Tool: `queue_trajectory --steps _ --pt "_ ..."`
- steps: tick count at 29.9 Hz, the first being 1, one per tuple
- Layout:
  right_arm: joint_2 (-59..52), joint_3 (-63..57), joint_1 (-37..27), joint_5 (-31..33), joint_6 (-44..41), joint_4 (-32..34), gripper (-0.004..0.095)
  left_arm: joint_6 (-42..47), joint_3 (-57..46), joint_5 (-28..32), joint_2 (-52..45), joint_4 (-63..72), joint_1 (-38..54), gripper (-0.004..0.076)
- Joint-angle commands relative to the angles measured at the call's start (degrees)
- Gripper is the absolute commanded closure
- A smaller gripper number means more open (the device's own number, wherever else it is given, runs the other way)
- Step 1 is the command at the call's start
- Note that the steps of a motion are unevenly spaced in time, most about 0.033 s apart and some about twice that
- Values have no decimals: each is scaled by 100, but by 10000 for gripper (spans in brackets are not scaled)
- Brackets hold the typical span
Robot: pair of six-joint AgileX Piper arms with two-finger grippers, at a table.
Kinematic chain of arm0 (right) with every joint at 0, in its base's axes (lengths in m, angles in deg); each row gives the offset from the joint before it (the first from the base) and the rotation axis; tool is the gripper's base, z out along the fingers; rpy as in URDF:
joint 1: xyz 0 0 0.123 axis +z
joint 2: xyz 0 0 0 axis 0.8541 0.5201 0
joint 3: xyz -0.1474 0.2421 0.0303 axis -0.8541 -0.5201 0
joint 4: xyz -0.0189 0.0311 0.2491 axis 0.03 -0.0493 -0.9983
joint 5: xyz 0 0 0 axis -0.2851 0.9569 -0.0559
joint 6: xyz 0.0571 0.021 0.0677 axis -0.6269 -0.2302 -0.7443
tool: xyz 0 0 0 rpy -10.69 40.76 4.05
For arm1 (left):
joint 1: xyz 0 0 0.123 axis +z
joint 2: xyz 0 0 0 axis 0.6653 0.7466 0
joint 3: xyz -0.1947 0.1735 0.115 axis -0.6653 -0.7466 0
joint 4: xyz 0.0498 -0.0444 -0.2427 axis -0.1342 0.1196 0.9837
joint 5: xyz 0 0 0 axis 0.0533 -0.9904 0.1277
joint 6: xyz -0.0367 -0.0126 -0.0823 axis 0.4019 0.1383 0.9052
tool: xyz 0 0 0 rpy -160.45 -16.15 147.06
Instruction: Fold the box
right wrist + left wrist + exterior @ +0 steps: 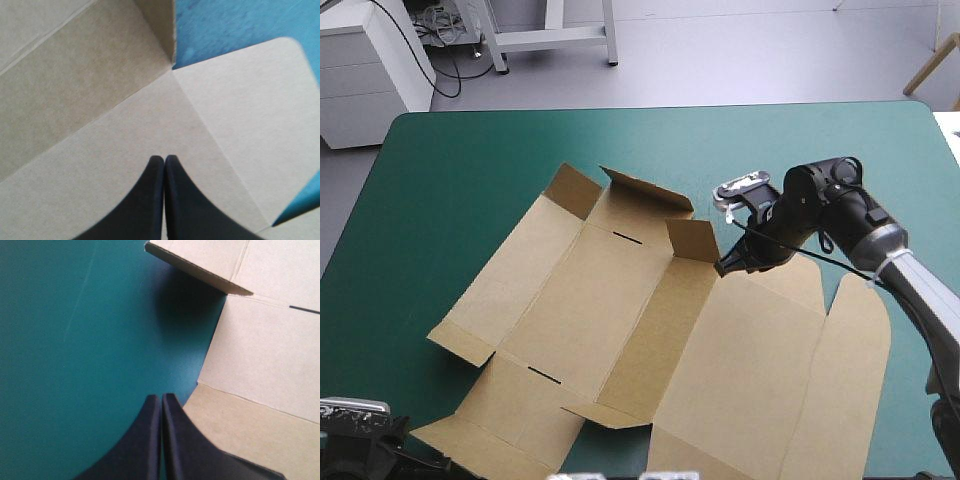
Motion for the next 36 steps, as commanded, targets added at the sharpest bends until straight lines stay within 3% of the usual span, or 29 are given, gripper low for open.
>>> queue_trajectory --steps 1,15,29,32,36 --pt "-498 430 13 19 -140 338 928 10 123 -30 88 -17 5 734" --pt "-1711 461 13 29 -268 416 928 10 123 -30 88 -17 5 734" --pt "-1793 461 13 29 -243 733 923 10 123 -30 88 -17 5 734" --pt "-1793 461 13 29 -313 954 859 10 123 -30 88 -17 5 734" --pt "-1793 461 13 29 -430 944 625 10 123 -30 88 -17 5 734"
